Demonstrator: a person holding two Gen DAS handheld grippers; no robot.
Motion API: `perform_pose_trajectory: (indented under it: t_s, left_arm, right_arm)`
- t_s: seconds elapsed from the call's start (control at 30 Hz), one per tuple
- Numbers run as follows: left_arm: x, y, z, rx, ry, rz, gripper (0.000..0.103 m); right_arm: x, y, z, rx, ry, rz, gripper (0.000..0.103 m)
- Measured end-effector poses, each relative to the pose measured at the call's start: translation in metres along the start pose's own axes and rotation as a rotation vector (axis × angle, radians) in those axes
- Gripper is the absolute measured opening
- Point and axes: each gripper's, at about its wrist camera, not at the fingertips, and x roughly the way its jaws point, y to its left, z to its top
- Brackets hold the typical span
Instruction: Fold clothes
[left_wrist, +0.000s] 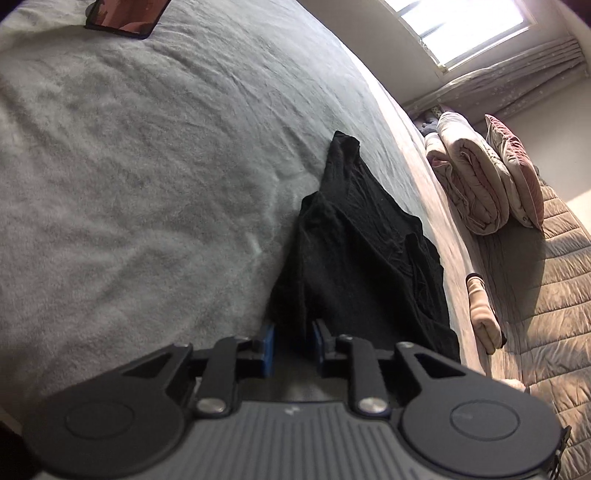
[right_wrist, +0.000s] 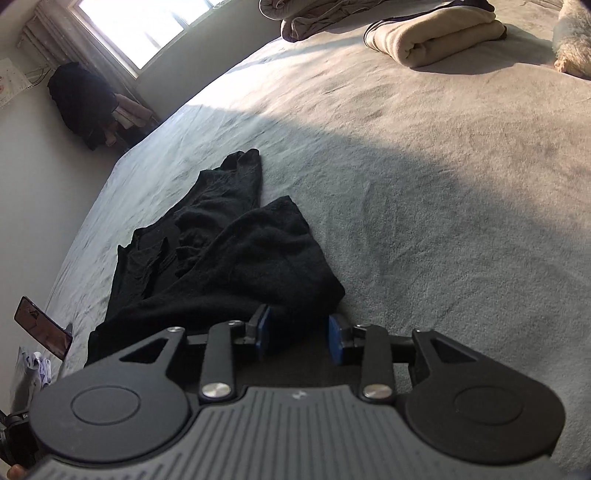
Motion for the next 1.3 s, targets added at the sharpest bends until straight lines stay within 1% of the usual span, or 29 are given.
perform_pose_trajectory:
  t_s: [0.03, 0.07, 0.1, 0.17, 0.2, 0.27, 0.37, 0.4, 0.47, 0.57, 0.67, 0.8, 0.87, 1.0, 1.07, 1.1, 1.13, 1.17, 1.2, 1.23, 1.3]
  left_arm:
    - [-0.001, -0.003, 0.006, 0.023, -0.007, 0.011, 0.055]
    - [-0.003, -0.006, 0.013, 0.046, -0.013, 0.021, 0.061]
    - [-0.004, -0.008, 0.019, 0.069, -0.02, 0.032, 0.064]
    - [-0.006, -0.014, 0.031, 0.115, -0.033, 0.053, 0.065]
    - [-0.003, -0.017, 0.037, 0.131, -0.029, 0.049, 0.067]
    - [0.007, -0.024, 0.047, 0.162, -0.014, 0.034, 0.067]
    - [0.027, -0.032, 0.062, 0.165, 0.035, 0.039, 0.067]
    - [0.033, -0.035, 0.065, 0.17, 0.038, 0.038, 0.067]
    - [0.039, -0.037, 0.066, 0.186, 0.008, 0.042, 0.067]
    - [0.043, -0.036, 0.062, 0.231, -0.06, 0.034, 0.067]
    - [0.043, -0.031, 0.06, 0.256, -0.086, 0.011, 0.067]
    - [0.045, -0.027, 0.061, 0.291, -0.104, -0.035, 0.067]
    - [0.046, -0.024, 0.06, 0.291, -0.115, -0.04, 0.065]
    - [0.05, -0.023, 0.058, 0.323, -0.109, -0.063, 0.064]
    - [0.052, -0.023, 0.057, 0.34, -0.105, -0.074, 0.058]
    - [0.053, -0.023, 0.056, 0.356, -0.103, -0.068, 0.049]
    - [0.055, -0.023, 0.055, 0.365, -0.097, -0.064, 0.037]
    - [0.057, -0.023, 0.054, 0.373, -0.088, -0.061, 0.032]
    - [0.057, -0.023, 0.053, 0.374, -0.089, -0.06, 0.023]
    - [0.057, -0.022, 0.053, 0.373, -0.092, -0.062, 0.015]
    - [0.056, -0.022, 0.052, 0.374, -0.098, -0.07, 0.009]
  right_arm:
    - [-0.002, -0.001, 0.004, -0.003, -0.005, -0.012, 0.051]
    - [-0.004, -0.001, 0.008, -0.012, -0.016, -0.028, 0.054]
    - [-0.006, -0.002, 0.011, -0.021, -0.024, -0.041, 0.055]
    - [-0.007, -0.003, 0.02, -0.033, -0.026, -0.048, 0.055]
    - [-0.006, -0.003, 0.024, -0.039, -0.029, -0.049, 0.055]
    - [-0.004, 0.0, 0.031, -0.065, -0.042, -0.034, 0.055]
    - [0.002, 0.007, 0.041, -0.108, -0.062, -0.013, 0.055]
    - [0.005, 0.011, 0.042, -0.13, -0.062, -0.008, 0.055]
    - [0.014, 0.018, 0.045, -0.19, -0.059, 0.003, 0.055]
    - [0.022, 0.03, 0.045, -0.343, -0.096, 0.021, 0.055]
    - [0.03, 0.034, 0.041, -0.473, -0.127, 0.037, 0.055]
    - [0.047, 0.036, 0.042, -0.509, -0.108, 0.043, 0.055]
    - [0.053, 0.039, 0.041, -0.524, -0.111, 0.063, 0.055]
    - [0.059, 0.044, 0.034, -0.57, -0.127, 0.086, 0.055]
    - [0.061, 0.047, 0.03, -0.611, -0.147, 0.073, 0.055]
    - [0.062, 0.048, 0.029, -0.622, -0.148, 0.071, 0.055]
    - [0.063, 0.049, 0.028, -0.633, -0.15, 0.068, 0.054]
    - [0.064, 0.05, 0.026, -0.644, -0.151, 0.065, 0.05]
    - [0.066, 0.05, 0.024, -0.656, -0.149, 0.061, 0.038]
    - [0.068, 0.05, 0.023, -0.666, -0.15, 0.052, 0.02]
    - [0.069, 0.05, 0.02, -0.681, -0.161, 0.042, 0.006]
